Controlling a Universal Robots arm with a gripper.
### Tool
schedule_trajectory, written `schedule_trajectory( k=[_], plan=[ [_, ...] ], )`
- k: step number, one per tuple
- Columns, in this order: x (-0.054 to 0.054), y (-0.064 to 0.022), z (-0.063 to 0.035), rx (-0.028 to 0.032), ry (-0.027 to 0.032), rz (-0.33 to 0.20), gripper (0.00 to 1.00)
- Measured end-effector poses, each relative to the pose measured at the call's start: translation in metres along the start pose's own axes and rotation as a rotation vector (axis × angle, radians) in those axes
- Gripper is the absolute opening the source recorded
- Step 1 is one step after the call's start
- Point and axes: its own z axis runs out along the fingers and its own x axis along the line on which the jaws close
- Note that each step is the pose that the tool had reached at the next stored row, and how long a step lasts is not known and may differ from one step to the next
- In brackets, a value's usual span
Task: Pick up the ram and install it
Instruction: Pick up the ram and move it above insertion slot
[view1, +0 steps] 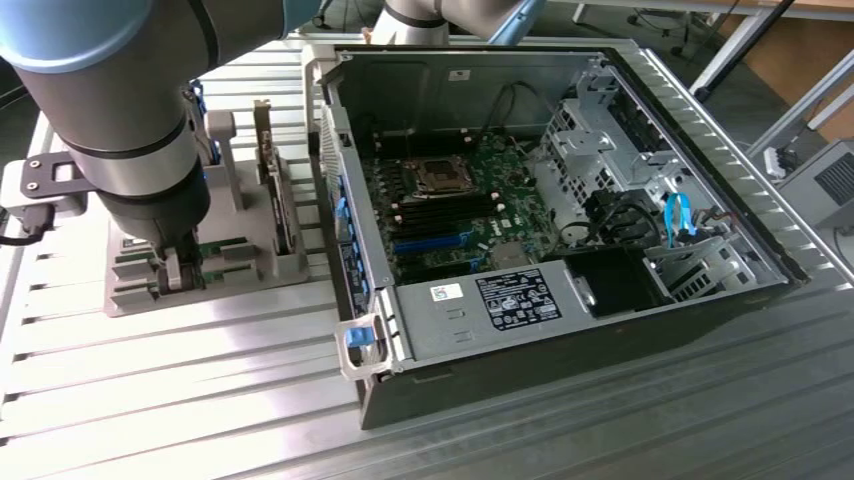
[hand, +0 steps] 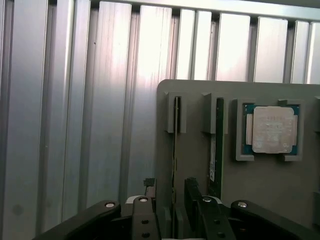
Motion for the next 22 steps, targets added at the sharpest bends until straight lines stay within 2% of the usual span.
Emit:
schedule_trajectory(
  k=[16, 17, 18, 20, 22],
  plan=[
    [0.0003, 0.0003, 0.0085, 0.0006, 0.0001, 0.000, 0.35],
    [0.0003, 0.0003, 0.0085, 0.0021, 0.0003, 0.000, 0.35],
    [0.0003, 0.0004, 0.0085, 0.0097, 0.0010, 0.000, 0.35],
    [0.0003, 0.0003, 0.0086, 0.0178, 0.0016, -0.001, 0.35],
    [0.0003, 0.0003, 0.0086, 0.0183, 0.0016, -0.001, 0.35]
  ],
)
